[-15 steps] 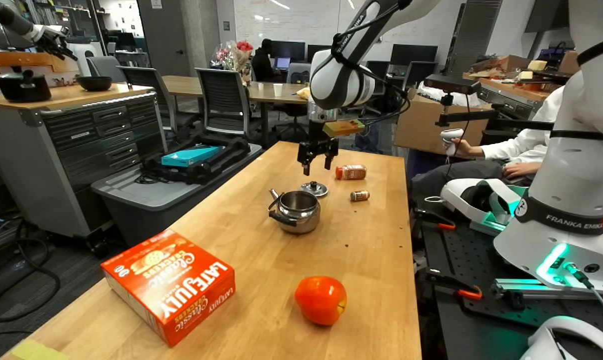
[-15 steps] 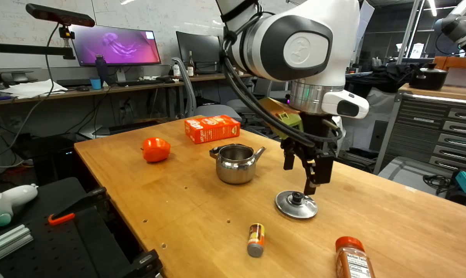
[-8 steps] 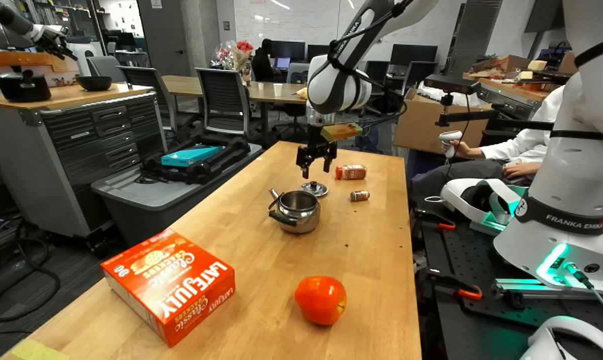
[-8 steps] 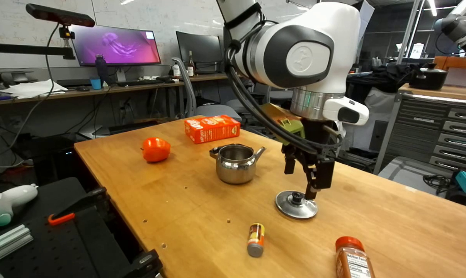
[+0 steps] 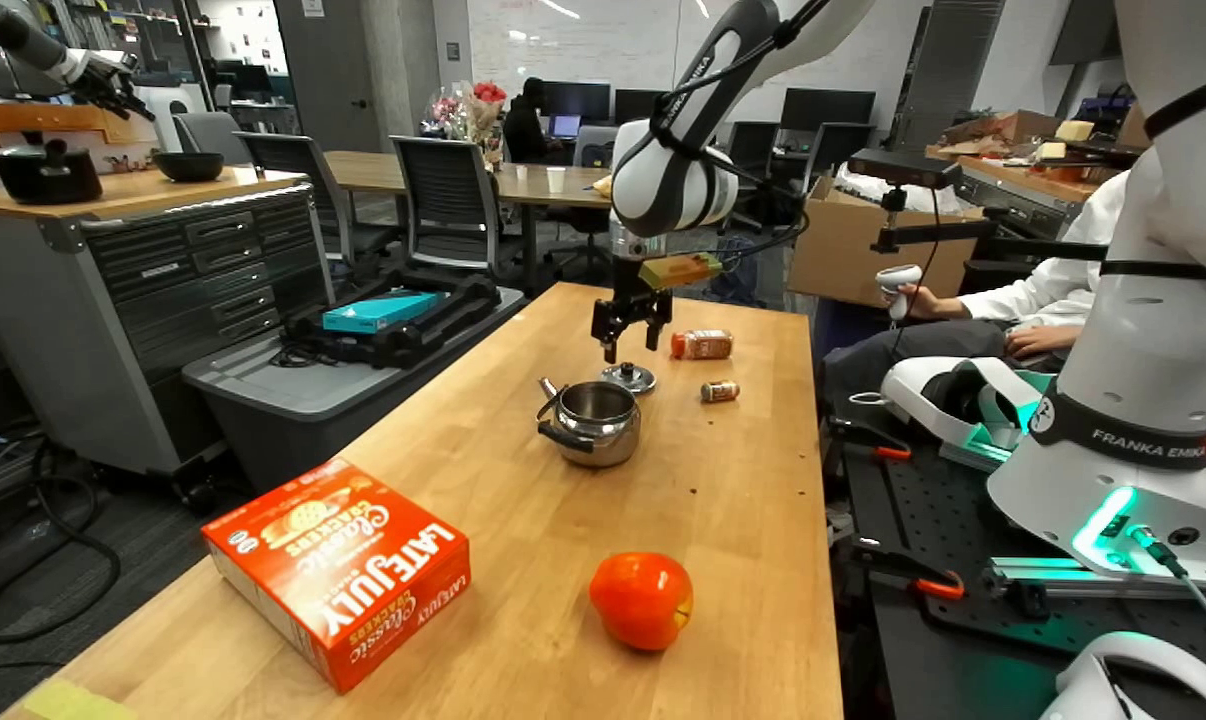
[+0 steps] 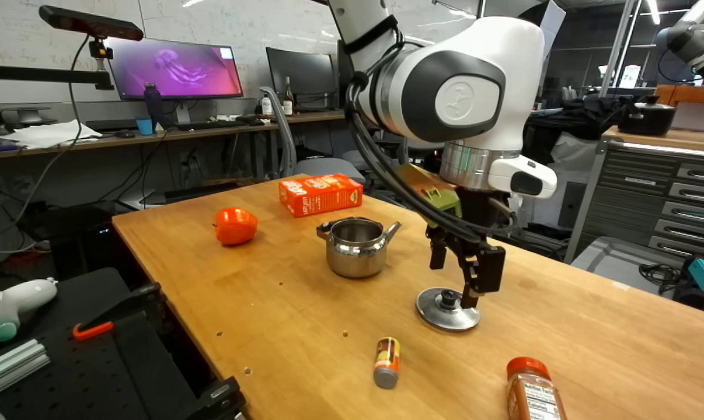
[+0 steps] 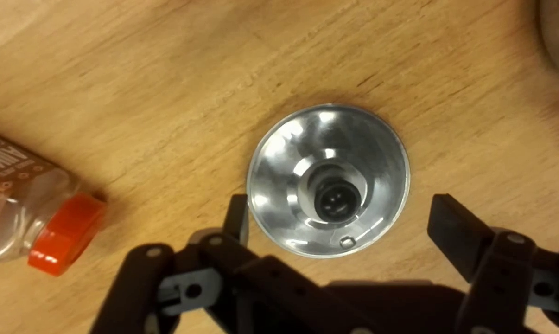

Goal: Pick up the lid and close the kettle

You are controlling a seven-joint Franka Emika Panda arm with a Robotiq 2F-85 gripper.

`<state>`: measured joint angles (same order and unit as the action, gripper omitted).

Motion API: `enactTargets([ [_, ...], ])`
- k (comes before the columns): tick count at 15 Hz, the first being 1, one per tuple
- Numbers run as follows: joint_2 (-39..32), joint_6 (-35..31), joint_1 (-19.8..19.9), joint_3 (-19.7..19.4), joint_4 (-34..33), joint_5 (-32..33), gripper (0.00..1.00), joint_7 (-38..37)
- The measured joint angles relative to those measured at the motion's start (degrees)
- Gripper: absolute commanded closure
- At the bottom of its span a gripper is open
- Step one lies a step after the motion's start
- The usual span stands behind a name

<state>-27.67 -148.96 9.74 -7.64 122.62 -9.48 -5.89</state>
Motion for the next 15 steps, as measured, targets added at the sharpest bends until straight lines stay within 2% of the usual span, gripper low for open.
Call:
enactTargets([
  [15,-1.92,0.0,0.02,-0.04,-0.98,0.05,0.0,-0.01],
])
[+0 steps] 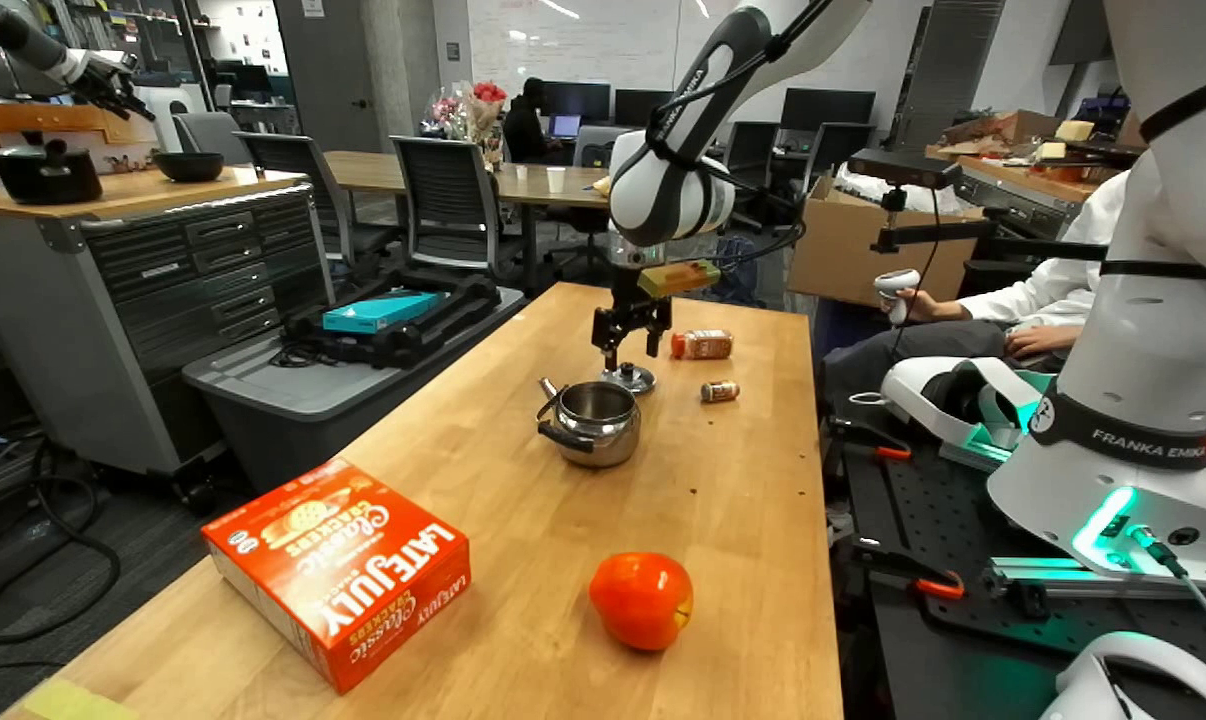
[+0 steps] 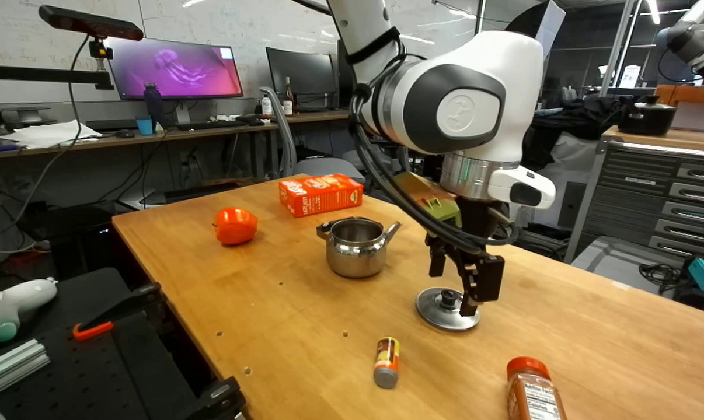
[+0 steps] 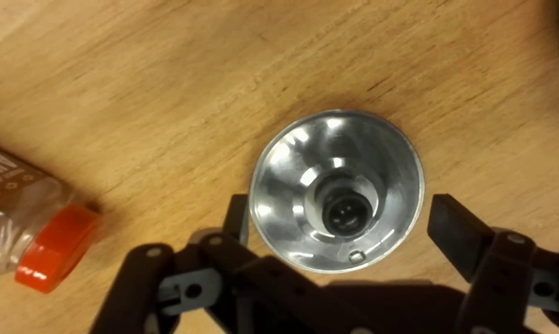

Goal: Pick up the lid and close the kettle

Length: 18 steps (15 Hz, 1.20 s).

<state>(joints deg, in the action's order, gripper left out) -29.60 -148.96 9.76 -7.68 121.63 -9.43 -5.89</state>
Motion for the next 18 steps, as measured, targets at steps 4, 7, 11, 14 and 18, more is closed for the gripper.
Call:
enactTargets([
  [4,-0.53,0.0,0.0,-0.06,-0.31,0.01,0.0,-0.07],
  [7,-0.84,0.0,0.0,-0.23,-0.56,0.06,0.05,-0.22],
  [11,-1.17,0.0,0.0,-0.32,-0.87,0.1,0.39,-0.53],
  [14,-1.29,0.0,0.0,-0.32,-1.09,0.15,0.63,-0.7],
  [18,-1.37,0.02,0.0,-0.32,-1.28,0.16,0.92,-0.94],
])
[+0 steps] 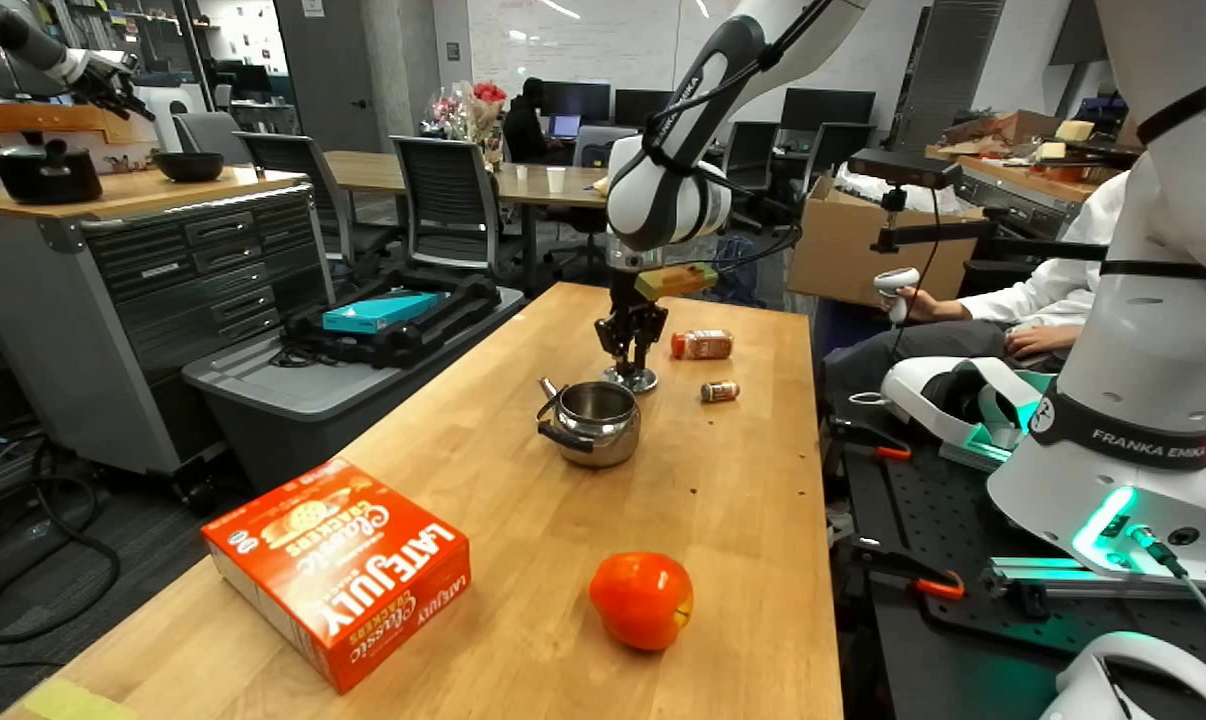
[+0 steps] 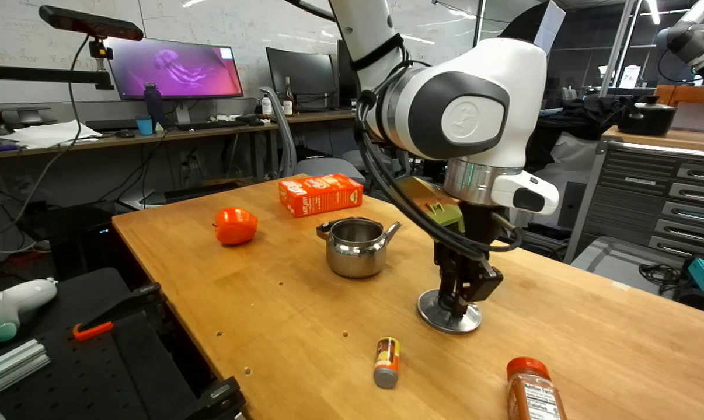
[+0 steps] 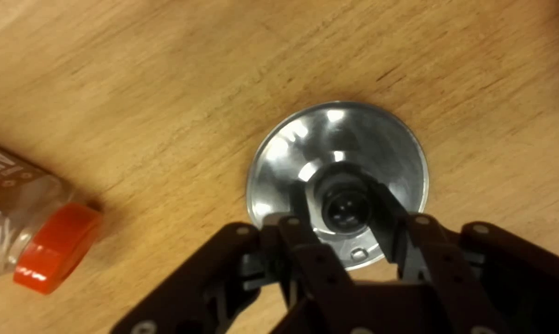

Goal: Pick up the lid and close the kettle

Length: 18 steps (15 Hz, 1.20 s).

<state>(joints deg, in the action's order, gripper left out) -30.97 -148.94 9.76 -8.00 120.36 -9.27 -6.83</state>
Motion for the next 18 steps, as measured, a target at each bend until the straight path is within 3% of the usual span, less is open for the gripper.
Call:
enactTargets([
  [11,1.02,0.15,-0.69,0.0,-0.26,1.03,0.91,-1.01],
  [18,8.41,2.08,-2.66,0.14,1.45,2.24,0.91,-0.95],
])
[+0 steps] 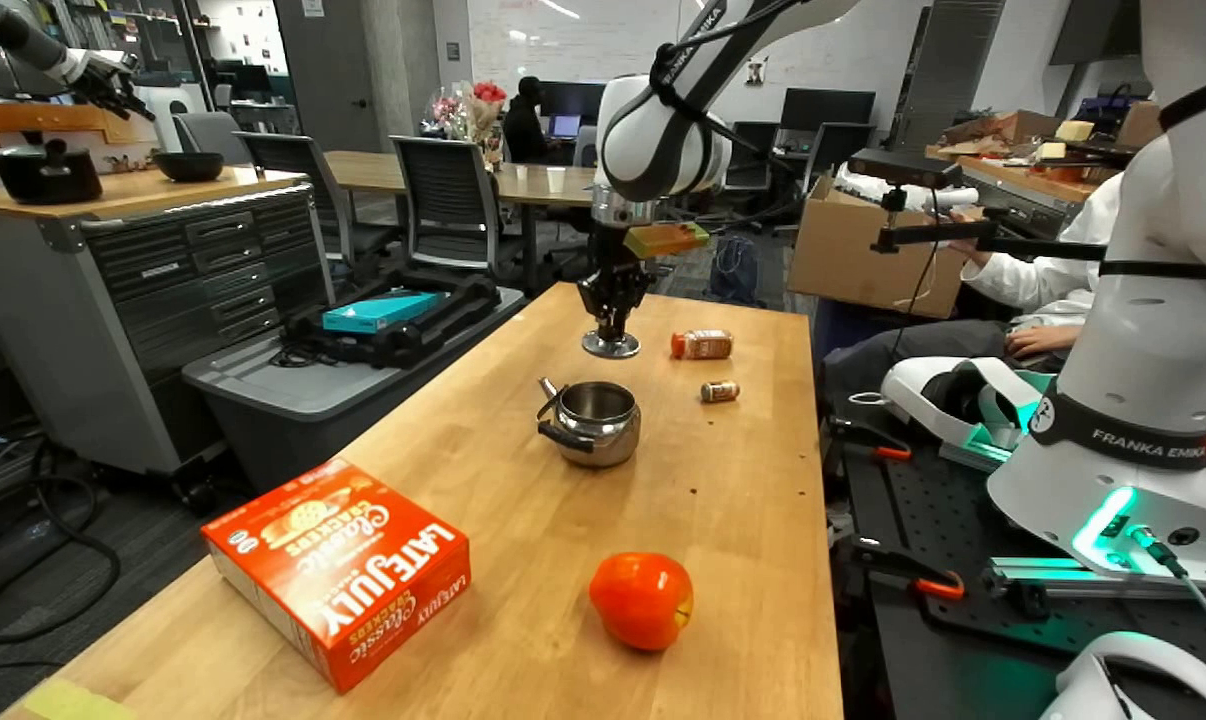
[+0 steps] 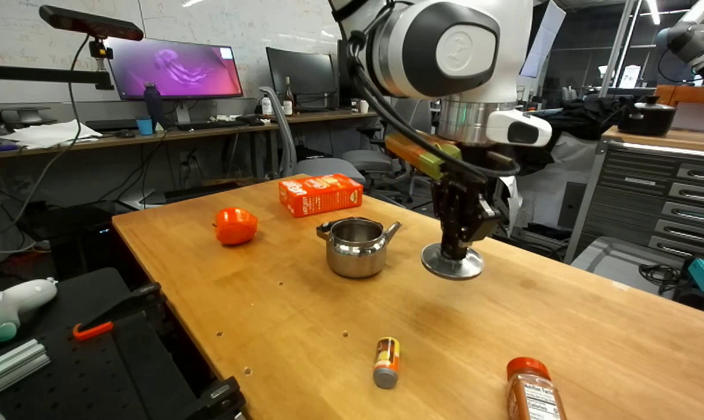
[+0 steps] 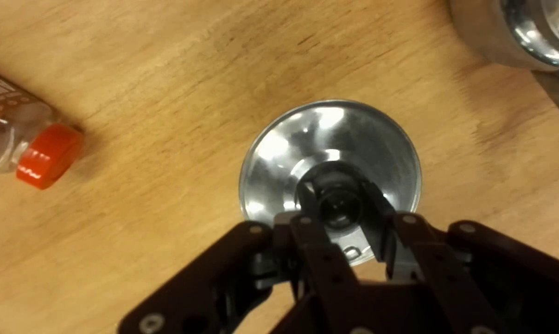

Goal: Pick up the lid and close the kettle

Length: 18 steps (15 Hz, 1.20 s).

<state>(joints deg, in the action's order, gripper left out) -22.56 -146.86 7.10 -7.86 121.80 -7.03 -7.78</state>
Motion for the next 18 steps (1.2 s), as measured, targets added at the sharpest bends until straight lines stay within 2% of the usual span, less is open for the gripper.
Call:
enactTargets([
  [8,10.23,2.35,-1.52,2.58,5.33,0.0,0.91,0.79],
  [18,12.75,2.79,-5.04,7.14,10.99,-0.01,0.92,1.51],
])
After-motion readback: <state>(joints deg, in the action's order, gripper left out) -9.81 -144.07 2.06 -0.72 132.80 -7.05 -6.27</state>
